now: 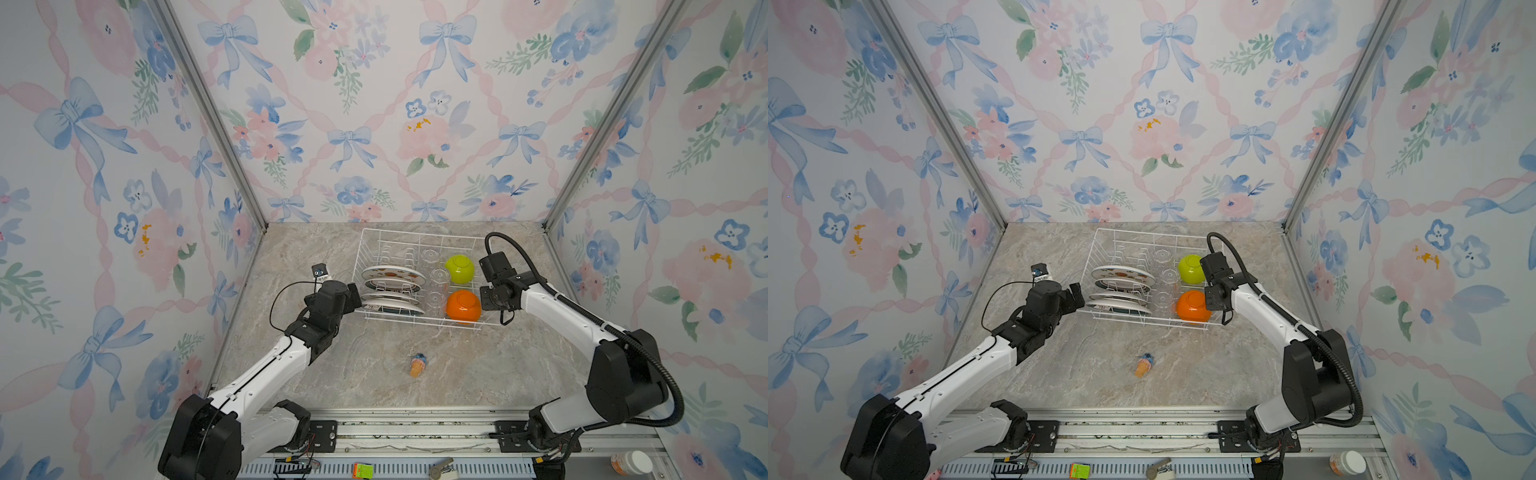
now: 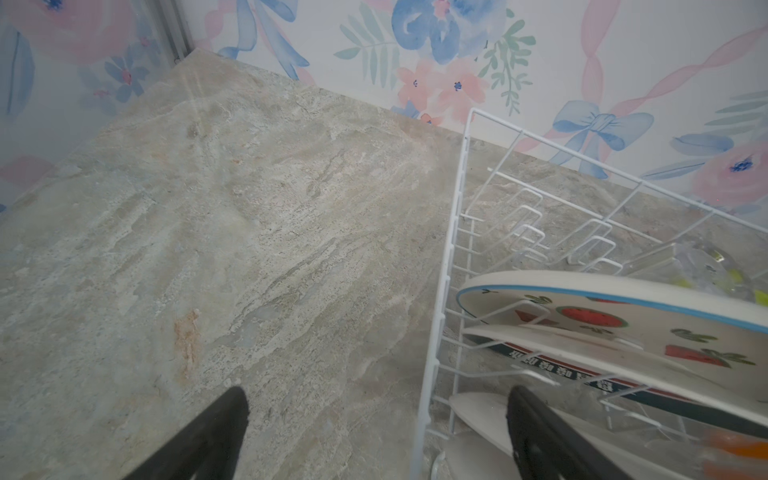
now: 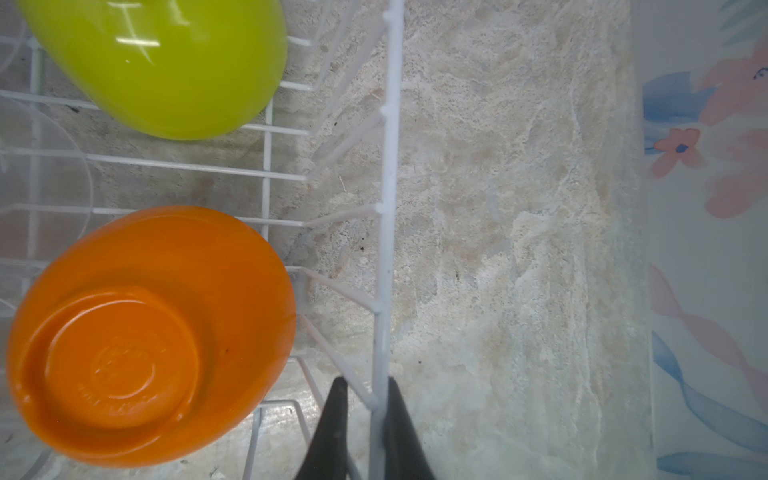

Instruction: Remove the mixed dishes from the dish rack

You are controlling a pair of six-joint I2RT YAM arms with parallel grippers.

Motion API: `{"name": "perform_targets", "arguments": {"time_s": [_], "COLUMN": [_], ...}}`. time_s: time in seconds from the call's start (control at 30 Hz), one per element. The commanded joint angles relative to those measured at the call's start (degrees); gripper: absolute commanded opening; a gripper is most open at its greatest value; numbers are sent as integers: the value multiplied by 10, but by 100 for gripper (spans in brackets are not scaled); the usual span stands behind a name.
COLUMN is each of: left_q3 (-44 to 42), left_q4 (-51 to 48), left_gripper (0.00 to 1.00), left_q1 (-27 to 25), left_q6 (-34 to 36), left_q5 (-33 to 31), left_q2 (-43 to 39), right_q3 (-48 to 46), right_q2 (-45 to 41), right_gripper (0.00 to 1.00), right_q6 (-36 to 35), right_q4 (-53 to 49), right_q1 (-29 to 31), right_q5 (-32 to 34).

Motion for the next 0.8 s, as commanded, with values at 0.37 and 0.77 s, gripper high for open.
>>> {"name": "perform_targets", "arguments": {"time_s": [0.37,0.77], "left_q3": [33,17], "left_q4": [-21,-49], "left_gripper": [98,98], "left_q1": [10,9], "left_q6": [8,2], "left_q5": [37,48], "left_q2": [39,-35], "right_q3": [24,44], "right_q2": [12,-71], "right_gripper": [6,52], "right_q6": [-86,-104], "right_q4": [-27,4], "right_q1": [-37,11], "right_q5": [38,-42]}}
